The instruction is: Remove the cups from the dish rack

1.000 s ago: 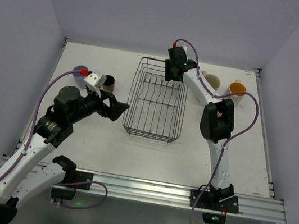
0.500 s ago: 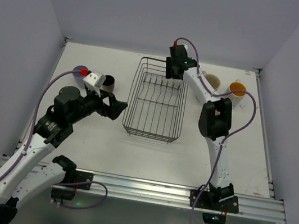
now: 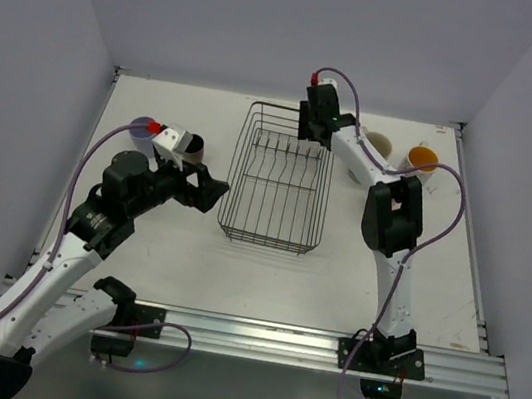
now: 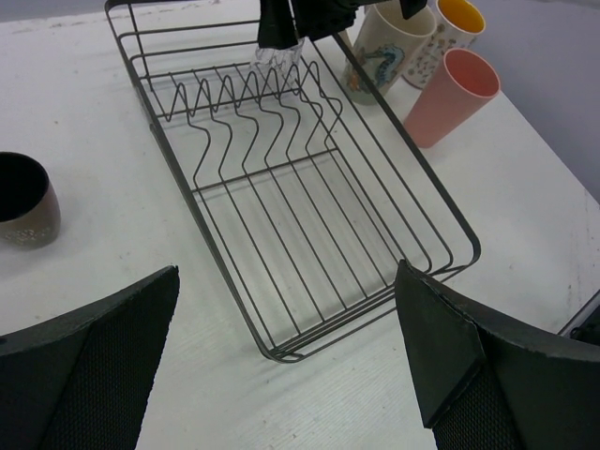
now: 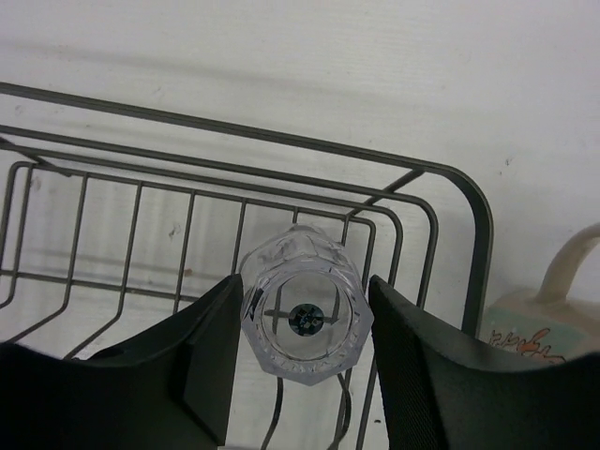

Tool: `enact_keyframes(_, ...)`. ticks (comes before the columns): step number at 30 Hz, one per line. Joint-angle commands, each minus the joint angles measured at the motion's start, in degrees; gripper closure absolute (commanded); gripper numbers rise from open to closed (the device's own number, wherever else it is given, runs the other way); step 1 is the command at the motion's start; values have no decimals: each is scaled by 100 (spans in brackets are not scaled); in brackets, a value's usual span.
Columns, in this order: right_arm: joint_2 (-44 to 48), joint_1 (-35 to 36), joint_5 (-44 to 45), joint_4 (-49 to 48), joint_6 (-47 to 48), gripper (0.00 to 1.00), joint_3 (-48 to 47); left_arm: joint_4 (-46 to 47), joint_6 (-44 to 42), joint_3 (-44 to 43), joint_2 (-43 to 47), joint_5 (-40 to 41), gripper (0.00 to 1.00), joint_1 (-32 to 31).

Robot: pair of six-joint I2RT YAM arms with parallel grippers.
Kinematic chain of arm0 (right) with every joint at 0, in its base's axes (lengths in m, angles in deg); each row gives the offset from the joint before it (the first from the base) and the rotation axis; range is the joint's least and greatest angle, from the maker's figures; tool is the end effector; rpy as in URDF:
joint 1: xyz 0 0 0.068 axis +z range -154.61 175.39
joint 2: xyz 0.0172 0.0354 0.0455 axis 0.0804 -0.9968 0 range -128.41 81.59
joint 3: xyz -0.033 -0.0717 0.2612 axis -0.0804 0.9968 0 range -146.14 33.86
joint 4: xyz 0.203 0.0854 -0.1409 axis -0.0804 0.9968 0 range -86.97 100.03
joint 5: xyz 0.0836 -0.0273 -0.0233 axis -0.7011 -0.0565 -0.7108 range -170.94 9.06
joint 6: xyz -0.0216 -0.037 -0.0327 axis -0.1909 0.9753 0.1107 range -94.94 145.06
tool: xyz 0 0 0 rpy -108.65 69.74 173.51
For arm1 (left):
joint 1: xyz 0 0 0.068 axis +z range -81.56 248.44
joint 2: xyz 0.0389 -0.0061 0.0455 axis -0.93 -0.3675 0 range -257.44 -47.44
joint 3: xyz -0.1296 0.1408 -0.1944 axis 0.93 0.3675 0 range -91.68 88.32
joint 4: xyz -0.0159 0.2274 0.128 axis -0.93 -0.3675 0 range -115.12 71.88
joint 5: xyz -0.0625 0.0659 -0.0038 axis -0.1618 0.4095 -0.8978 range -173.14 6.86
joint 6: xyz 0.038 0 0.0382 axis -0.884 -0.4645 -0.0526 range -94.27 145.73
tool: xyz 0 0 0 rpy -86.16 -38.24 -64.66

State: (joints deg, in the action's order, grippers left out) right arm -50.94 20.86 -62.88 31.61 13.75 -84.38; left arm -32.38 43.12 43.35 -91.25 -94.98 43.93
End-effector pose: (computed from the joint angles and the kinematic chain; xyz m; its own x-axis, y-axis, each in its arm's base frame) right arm 0.4830 0.2178 0.2324 -0.6422 -0.0993 -0.7601 -0.0793 0.9949 -0.0630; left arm 0.1601 -0.0810 0.3365 -0.3725 -0.1516 -0.9156 0.4992 0.7989 -0.3354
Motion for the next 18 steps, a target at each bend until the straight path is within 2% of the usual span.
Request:
enact_keyframes(1,1158,1,-206,-1107,-20,81,476,230,212,-20,-83,-257,0,-1)
enact_keyframes(6,2124,1,-654,-1934,-459,81,1231,441,571,-91,-259,-486,0,-1)
enact_keyframes(12,3056,1,-1770,-2794,-1434,81,2469,1249,1126,76,-593,-802,0,-1)
enact_keyframes(18,4392,-16,-3650,-5078,-3340,81,5287,2488,1890,199,-1155,-1479,1,-1)
